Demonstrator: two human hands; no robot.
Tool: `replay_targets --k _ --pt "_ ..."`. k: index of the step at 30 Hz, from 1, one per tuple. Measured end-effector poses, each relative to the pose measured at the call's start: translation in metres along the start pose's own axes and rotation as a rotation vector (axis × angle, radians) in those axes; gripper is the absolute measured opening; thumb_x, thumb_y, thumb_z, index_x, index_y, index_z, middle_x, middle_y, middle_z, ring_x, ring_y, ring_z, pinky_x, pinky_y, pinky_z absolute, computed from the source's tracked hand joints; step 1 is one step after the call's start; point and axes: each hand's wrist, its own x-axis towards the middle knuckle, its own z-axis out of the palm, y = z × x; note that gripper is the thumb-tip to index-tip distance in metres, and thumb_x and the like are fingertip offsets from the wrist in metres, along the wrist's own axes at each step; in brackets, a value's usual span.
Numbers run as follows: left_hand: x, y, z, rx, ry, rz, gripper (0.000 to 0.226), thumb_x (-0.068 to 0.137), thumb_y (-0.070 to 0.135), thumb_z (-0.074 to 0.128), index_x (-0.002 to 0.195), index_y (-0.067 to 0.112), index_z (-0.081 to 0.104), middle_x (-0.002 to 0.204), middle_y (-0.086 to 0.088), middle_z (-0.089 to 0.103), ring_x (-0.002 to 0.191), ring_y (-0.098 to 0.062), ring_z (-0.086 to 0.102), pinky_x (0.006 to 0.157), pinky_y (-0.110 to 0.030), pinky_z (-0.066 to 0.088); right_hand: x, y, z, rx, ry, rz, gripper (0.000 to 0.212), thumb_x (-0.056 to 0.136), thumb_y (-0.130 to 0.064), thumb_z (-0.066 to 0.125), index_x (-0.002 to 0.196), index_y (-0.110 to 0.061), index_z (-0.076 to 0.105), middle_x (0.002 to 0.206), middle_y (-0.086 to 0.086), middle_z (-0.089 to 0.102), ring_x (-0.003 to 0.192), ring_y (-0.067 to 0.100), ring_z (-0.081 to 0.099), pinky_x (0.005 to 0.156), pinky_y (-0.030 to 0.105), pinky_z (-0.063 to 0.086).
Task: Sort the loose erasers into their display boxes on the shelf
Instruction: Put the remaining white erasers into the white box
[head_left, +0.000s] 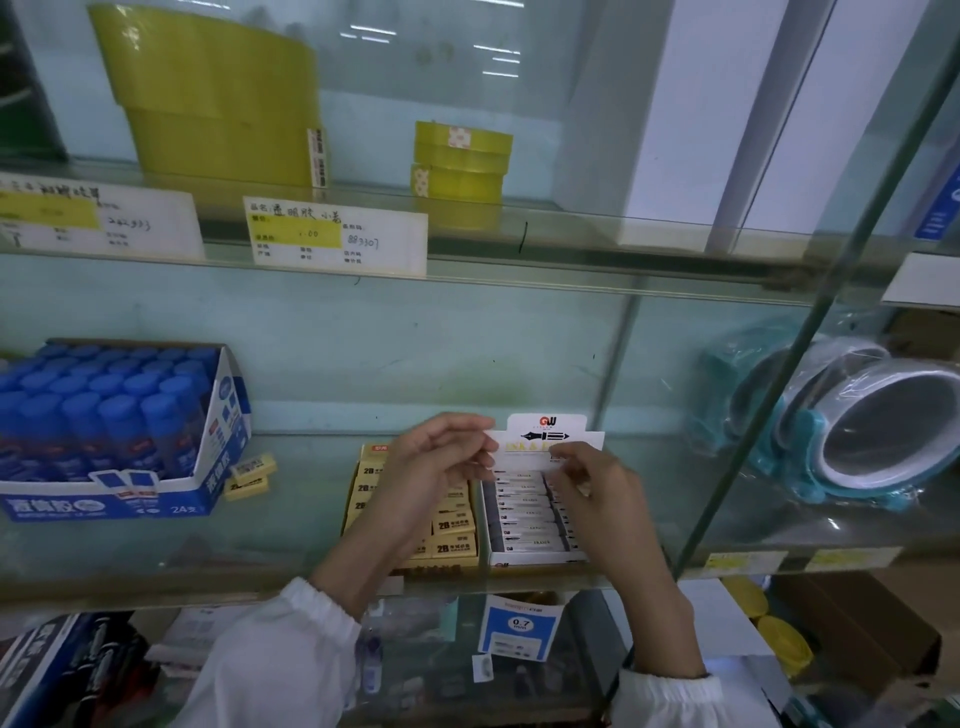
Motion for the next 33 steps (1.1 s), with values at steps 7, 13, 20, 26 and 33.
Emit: replay_targets --k 7,13,20,26,33 --pt "0.004 0.051 -0.101 1.615 0.193 0.107 0.034 0.088 0.008 0.061 0.119 0.022 0.065 0.111 0.000 0.065 0.098 -0.017 0.063 0.081 -0.032 0.054 -0.007 -0.033 0.008 0.189 -0.058 -0.152 0.019 0.096 -0.021 0.059 0.112 -0.027 0.068 0.100 -0.016 0.067 0.089 -0.009 0.058 0.072 0.006 0.044" --pt "-0.009 0.064 -0.124 2.215 0.018 -0.309 0.034 0.093 0.014 0.052 0.126 0.019 0.055 0.126 -0.005 0.062 0.114 -0.023 0.062 0.094 -0.034 0.049 -0.008 -0.053 0.024 0.291 -0.109 -0.208 0.016 0.094 -0.019 0.061 0.103 -0.029 0.071 0.094 -0.019 0.068 0.095 -0.011 0.055 0.076 0.000 0.040" --pt "-0.005 0.060 -0.131 1.987 0.169 -0.146 0.023 0.088 0.006 0.057 0.107 0.017 0.064 0.111 -0.005 0.066 0.099 -0.021 0.063 0.082 -0.031 0.052 -0.010 -0.058 0.026 0.375 -0.075 -0.156 0.017 0.094 -0.019 0.062 0.093 -0.035 0.070 0.086 -0.021 0.070 0.089 -0.009 0.059 0.074 0.003 0.043" --pt "-0.017 0.081 -0.062 0.677 0.246 -0.099 0.032 0.068 0.005 0.090 0.094 0.017 0.076 0.083 -0.002 0.079 0.078 -0.016 0.075 0.066 -0.022 0.055 -0.009 -0.055 0.032 0.161 -0.294 -0.188 0.029 0.090 -0.026 0.066 0.117 -0.037 0.062 0.101 -0.018 0.064 0.094 0.003 0.053 0.077 0.019 0.046" --pt "-0.007 0.046 -0.031 0.325 0.299 -0.254 0.031 0.067 0.003 0.090 0.095 0.002 0.076 0.088 -0.015 0.079 0.075 -0.022 0.078 0.064 -0.025 0.061 -0.009 -0.058 0.037 -0.151 -0.279 -0.225 0.034 0.098 -0.016 0.047 0.127 -0.027 0.060 0.095 0.001 0.059 0.101 0.020 0.047 0.086 0.033 0.044"
